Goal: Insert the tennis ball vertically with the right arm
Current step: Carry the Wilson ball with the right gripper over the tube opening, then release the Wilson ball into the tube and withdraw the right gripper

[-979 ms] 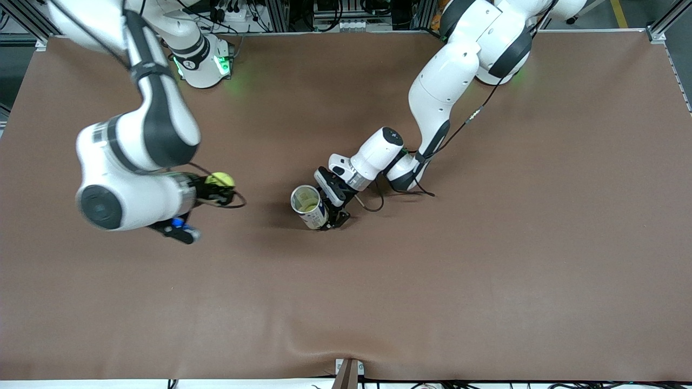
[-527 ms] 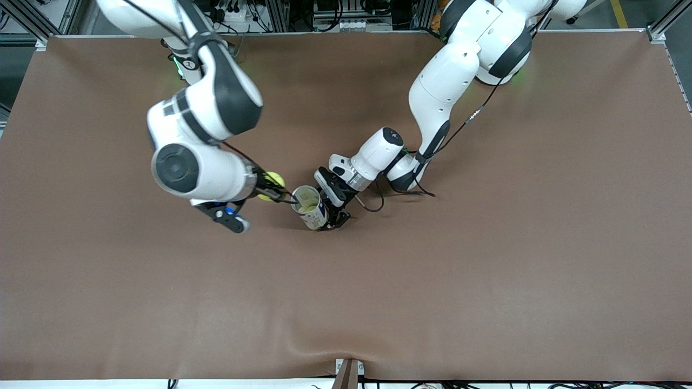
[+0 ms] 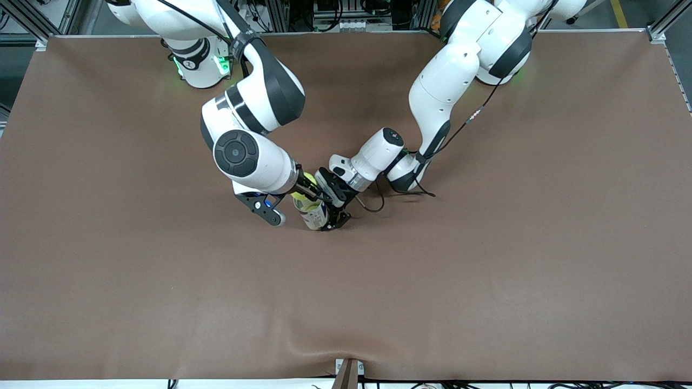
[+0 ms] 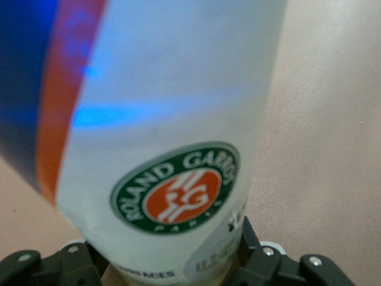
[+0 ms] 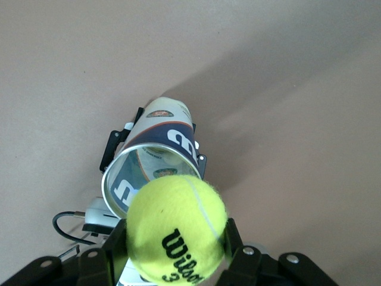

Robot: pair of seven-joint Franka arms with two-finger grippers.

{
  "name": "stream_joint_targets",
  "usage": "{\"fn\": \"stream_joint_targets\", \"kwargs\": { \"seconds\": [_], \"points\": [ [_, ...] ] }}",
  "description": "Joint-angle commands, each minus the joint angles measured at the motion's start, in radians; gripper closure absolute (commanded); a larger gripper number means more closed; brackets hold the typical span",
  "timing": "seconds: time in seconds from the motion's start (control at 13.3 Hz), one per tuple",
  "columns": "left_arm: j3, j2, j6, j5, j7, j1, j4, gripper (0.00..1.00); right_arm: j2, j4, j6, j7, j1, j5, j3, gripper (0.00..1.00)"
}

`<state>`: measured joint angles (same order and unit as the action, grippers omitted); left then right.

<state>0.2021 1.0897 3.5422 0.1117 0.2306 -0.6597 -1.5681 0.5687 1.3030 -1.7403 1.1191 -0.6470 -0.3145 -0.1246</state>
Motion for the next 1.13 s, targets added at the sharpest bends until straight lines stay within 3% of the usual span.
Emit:
{"fn": "stream_joint_targets", "kwargs": {
  "seconds": [0.0, 0.45, 0.53, 0.68, 0.75, 0.83, 1.05],
  "points": [
    [-0.003, 0.016, 0.014, -0.004, -0.001, -0.005, 0.026, 0.17, 0.020, -0.021, -0.005, 0.013, -0.003, -0.018, -0.009, 1.00],
    [-0.003, 0.015, 0.014, -0.004, -0.001, -0.003, 0.026, 0.17, 0.020, -0.034, -0.059, 0.041, 0.000, -0.018, -0.010, 1.00],
    [-0.003, 0.015, 0.014, -0.004, -0.001, -0.003, 0.026, 0.17, 0.022, -0.034, -0.073, 0.042, 0.000, -0.018, -0.010, 0.96],
    [-0.003, 0.015, 0.014, -0.004, -0.001, -0.001, 0.026, 0.17, 0.023, -0.033, -0.074, 0.044, 0.003, -0.018, -0.010, 0.31],
    [-0.003, 0.015, 0.014, -0.006, -0.001, 0.000, 0.028, 0.17, 0.023, -0.033, -0.074, 0.045, 0.004, -0.018, -0.010, 0.04],
    [-0.003, 0.015, 0.014, -0.006, -0.001, -0.001, 0.028, 0.17, 0.023, -0.033, -0.074, 0.063, 0.001, -0.018, -0.010, 0.00],
    [-0.003, 0.015, 0.014, -0.003, -0.001, 0.003, 0.023, 0.17, 0.028, -0.033, -0.074, 0.085, 0.003, -0.018, -0.010, 0.00]
  ]
}}
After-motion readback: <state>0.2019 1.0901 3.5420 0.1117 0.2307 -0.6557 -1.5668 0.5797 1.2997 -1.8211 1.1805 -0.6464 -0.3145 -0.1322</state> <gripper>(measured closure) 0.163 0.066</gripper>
